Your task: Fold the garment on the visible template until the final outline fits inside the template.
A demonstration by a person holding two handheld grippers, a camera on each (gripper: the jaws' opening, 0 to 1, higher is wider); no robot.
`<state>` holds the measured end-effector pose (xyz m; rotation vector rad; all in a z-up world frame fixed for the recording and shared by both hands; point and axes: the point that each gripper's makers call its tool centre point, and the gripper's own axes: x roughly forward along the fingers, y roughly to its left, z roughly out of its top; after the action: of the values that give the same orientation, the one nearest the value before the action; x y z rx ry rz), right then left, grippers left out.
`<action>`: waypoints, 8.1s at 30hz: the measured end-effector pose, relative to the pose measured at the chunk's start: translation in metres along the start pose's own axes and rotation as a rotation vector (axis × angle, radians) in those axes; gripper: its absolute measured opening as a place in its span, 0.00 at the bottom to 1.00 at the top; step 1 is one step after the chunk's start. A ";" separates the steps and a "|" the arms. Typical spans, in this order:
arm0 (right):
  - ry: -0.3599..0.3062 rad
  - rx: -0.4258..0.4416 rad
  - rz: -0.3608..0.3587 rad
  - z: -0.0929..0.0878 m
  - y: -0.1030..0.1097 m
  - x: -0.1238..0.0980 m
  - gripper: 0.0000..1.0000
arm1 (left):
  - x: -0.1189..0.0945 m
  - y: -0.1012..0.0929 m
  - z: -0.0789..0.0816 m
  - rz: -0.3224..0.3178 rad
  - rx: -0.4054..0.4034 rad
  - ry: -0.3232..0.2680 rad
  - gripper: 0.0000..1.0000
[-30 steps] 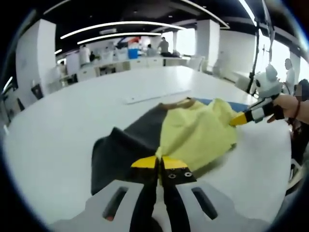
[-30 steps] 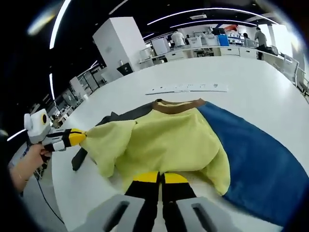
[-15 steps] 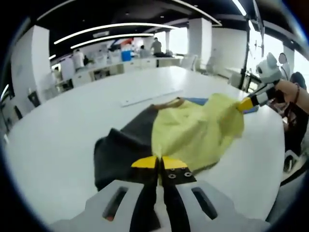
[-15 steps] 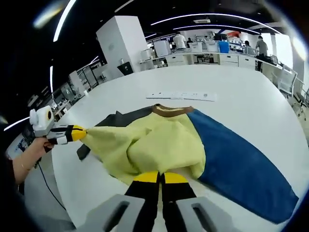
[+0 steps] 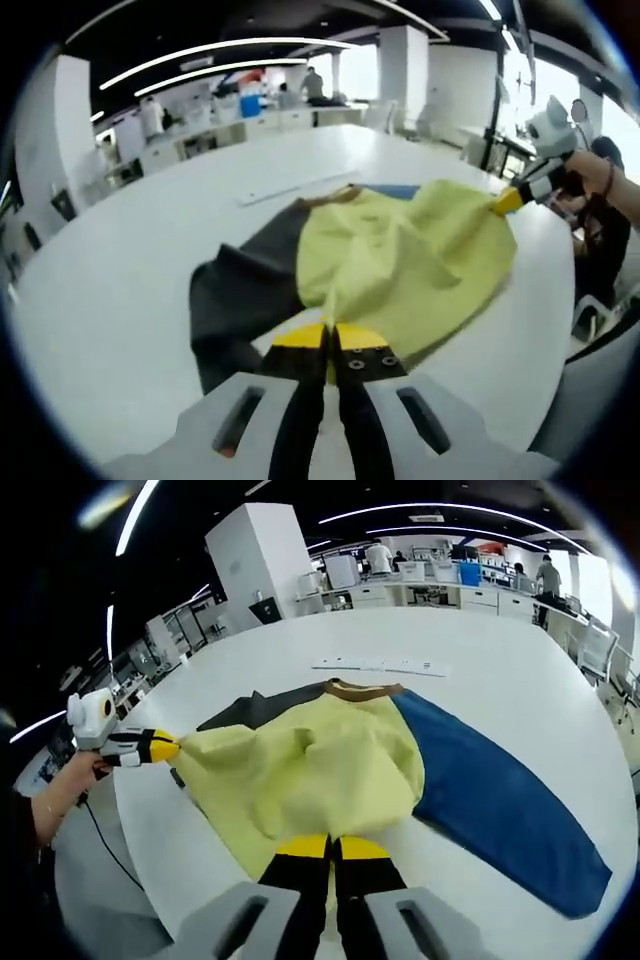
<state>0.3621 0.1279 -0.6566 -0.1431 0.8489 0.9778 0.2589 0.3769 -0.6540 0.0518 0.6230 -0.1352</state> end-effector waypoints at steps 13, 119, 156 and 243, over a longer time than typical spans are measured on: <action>0.059 -0.031 0.011 -0.027 0.009 -0.019 0.00 | -0.020 -0.022 -0.025 -0.032 0.011 0.060 0.00; 0.281 0.008 0.111 -0.062 0.078 0.065 0.02 | -0.057 -0.043 -0.120 0.057 -0.152 0.267 0.00; 0.249 0.131 0.121 -0.102 0.111 0.039 0.14 | -0.055 -0.042 -0.123 0.053 -0.138 0.274 0.00; 0.297 0.146 -0.178 -0.178 0.006 -0.062 0.00 | -0.072 -0.054 -0.138 0.016 -0.159 0.382 0.00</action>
<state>0.2393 0.0068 -0.7329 -0.2381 1.1561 0.7340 0.1135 0.3437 -0.7243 -0.0733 1.0127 -0.0598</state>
